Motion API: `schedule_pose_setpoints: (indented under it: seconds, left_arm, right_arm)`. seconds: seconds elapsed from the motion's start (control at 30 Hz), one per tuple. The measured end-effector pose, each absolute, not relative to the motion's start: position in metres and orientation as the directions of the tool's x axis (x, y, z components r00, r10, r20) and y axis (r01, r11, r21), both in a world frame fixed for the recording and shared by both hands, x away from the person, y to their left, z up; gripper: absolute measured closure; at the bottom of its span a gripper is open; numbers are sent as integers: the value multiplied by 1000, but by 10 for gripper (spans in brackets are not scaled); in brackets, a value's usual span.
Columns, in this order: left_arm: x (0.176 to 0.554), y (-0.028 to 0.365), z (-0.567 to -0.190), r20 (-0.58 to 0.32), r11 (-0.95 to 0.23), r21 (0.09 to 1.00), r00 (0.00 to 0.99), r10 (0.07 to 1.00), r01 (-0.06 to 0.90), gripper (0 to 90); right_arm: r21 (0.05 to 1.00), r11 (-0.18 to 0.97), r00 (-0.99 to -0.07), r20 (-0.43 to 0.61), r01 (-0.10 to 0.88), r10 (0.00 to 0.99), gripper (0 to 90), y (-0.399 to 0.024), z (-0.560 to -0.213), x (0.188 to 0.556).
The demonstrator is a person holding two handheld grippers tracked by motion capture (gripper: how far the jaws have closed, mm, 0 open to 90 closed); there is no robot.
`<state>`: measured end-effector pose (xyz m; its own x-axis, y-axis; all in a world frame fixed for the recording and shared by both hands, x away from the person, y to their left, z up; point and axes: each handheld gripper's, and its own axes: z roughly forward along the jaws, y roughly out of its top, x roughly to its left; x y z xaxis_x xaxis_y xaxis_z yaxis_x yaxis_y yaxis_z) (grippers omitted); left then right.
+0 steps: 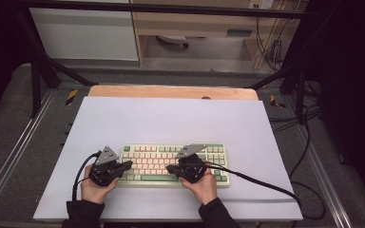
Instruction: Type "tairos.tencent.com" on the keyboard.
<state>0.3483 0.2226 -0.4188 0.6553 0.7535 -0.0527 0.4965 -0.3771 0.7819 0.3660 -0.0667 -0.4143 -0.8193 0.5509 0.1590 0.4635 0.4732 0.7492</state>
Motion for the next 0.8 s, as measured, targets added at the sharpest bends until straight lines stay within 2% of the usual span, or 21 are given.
schedule_pose_setpoints:
  seconds: [0.8]
  left_arm:
    - [349, 224, -419, -57, -369, 784, 650, 758, 499, 900]
  right_arm:
    - [740, 478, -818, 168, 474, 551, 900, -53, -430, 372]
